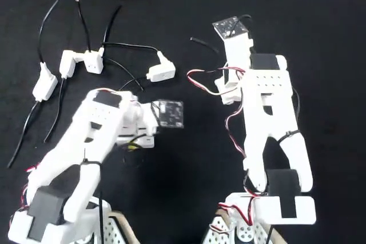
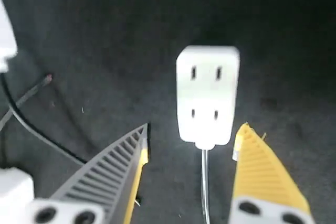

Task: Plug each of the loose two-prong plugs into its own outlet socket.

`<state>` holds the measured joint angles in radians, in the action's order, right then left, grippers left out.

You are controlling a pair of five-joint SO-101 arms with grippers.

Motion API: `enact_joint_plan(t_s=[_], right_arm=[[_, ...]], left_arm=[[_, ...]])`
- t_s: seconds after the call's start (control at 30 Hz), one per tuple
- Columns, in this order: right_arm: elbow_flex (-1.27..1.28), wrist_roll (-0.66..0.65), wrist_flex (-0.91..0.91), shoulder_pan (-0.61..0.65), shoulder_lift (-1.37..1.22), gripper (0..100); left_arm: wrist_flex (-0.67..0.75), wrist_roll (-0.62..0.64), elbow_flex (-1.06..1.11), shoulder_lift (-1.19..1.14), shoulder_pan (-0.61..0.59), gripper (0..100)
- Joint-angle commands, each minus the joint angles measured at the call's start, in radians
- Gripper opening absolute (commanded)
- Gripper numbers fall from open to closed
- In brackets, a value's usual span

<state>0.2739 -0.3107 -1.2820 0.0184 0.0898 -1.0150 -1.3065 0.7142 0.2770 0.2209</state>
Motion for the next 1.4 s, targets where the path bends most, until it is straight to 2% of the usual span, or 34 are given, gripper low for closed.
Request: enact_joint_plan(t_s=[0.0,0.13,0.27,0.33,0.53,0.63,0.83,1.0,1.23,1.37], right_arm=[[-0.065,-0.006,0.014,-0.015,0.001,1.1],[-0.059,-0.006,0.028,-0.011,0.001,1.1],[-0.059,-0.006,0.028,-0.009,-0.001,1.1],[-0.059,-0.006,0.028,-0.009,-0.001,1.1],[-0.054,-0.02,0.026,-0.008,-0.001,1.1],[-0.045,-0.02,0.028,-0.008,-0.001,1.1],[-0.047,-0.014,0.028,-0.008,-0.001,1.1],[-0.047,-0.014,0.028,-0.008,-0.001,1.1],[-0.045,-0.017,0.025,0.002,-0.001,1.1],[-0.033,-0.018,0.021,0.034,0.004,1.1]], left_arm=[[-0.005,0.002,-0.051,-0.009,0.053,26],[0.08,0.112,0.004,-0.012,0.074,23],[0.187,0.13,0.09,-0.023,0.047,21],[0.195,0.135,0.114,-0.023,0.038,21],[0.161,0.29,0.119,-0.023,0.016,21],[0.124,0.44,0.11,-0.011,0.035,21],[0.068,0.818,0.039,-0.021,0.031,21],[0.077,1.025,0.031,-0.021,0.031,21],[0.11,1.053,0.024,-0.011,-0.004,21],[0.037,1.049,-0.048,-0.011,-0.088,23]])
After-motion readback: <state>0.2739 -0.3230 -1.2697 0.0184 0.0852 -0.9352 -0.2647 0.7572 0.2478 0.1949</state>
